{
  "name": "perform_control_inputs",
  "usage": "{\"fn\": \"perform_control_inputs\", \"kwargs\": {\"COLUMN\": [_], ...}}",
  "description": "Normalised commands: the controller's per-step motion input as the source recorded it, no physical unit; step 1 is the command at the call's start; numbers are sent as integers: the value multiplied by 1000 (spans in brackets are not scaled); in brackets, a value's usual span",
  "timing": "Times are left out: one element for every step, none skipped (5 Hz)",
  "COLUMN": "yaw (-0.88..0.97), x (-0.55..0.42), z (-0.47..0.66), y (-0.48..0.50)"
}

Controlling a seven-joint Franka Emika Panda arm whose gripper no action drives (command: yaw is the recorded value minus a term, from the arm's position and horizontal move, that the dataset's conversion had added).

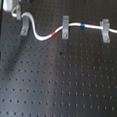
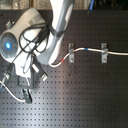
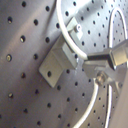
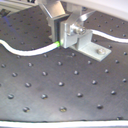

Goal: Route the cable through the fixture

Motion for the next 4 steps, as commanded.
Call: {"fn": "perform_control_inputs", "kwargs": {"yaw": [0,0,137,0], "x": [-299,-302,-157,1], "z": [495,403,4,-39], "y": [155,23,-57,29]}}
